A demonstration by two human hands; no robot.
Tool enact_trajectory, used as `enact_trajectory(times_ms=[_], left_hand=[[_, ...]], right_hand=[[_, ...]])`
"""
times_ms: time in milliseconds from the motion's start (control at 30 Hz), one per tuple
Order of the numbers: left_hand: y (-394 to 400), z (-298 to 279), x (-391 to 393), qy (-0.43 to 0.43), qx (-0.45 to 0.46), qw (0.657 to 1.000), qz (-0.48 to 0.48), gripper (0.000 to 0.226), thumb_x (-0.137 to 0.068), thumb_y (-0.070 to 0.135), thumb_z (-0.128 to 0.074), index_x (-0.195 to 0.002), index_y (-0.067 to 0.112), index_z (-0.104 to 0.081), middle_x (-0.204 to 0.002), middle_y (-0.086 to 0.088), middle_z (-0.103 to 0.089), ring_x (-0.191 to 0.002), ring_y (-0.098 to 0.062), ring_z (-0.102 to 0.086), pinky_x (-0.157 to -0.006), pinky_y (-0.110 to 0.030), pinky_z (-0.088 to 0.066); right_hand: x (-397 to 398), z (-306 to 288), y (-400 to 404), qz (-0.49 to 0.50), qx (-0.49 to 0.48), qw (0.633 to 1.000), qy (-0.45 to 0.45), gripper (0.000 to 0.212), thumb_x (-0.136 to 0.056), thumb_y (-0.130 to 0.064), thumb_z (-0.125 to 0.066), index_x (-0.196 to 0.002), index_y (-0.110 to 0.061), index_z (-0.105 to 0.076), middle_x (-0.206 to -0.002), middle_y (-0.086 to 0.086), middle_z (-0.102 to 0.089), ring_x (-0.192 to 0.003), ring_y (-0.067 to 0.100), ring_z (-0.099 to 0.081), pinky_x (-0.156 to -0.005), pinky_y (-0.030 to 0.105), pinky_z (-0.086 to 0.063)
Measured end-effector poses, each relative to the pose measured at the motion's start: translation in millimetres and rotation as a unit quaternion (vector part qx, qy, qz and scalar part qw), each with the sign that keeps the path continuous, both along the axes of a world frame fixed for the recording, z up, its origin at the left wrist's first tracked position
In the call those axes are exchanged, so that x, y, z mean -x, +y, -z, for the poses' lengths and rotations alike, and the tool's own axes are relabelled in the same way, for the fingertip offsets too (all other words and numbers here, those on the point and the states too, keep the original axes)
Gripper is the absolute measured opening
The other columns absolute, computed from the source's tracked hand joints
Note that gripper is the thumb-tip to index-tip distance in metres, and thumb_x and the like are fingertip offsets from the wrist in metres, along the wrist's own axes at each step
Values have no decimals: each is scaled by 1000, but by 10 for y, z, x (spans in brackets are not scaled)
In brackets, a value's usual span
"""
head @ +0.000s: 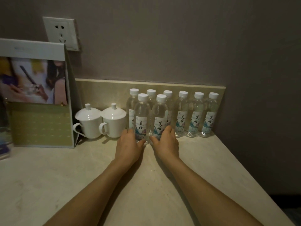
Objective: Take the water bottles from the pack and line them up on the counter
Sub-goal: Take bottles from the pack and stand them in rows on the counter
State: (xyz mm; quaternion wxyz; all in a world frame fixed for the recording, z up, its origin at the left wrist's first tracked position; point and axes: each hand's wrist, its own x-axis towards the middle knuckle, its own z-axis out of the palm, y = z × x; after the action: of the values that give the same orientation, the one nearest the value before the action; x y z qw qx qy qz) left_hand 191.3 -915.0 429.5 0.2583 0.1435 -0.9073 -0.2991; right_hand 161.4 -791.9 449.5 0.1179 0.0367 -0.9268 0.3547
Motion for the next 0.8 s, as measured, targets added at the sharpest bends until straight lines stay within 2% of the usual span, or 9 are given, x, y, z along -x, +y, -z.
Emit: enact_trajectory(times_ms=[467,600,800], left_hand=[[6,3,5,-3,8,1000,-6,44,-83,39,-73,-117,14,-59,-112,-6,-58,-101,-24,-59,-88,-39,-54],[21,-4,10,-3,8,1000,-10,45,-84,38,-72,-119,13,-59,-115,-6,-58,-104,-24,-58,-89,-36,-53],[22,-27,-1,-7,10,1000,-8,41,-84,37,-72,-115,13,-59,-112,-6,-57,-100,-22,-57,-86,-33,-51]], right_hand=[[8,-34,16,-10,-14,1000,-9,67,-87,-44,-68,-135,-10,-37,-138,10,-47,-120,31,-54,-91,43,-50],[33,-73,17,-22,-23,999,-34,75,-86,-37,-71,-141,-7,-31,-144,13,-43,-125,34,-52,-96,44,-47],[17,-66,22,-18,-19,999,-30,71,-86,-37,-70,-139,-7,-33,-143,12,-43,-123,34,-53,-95,45,-48]])
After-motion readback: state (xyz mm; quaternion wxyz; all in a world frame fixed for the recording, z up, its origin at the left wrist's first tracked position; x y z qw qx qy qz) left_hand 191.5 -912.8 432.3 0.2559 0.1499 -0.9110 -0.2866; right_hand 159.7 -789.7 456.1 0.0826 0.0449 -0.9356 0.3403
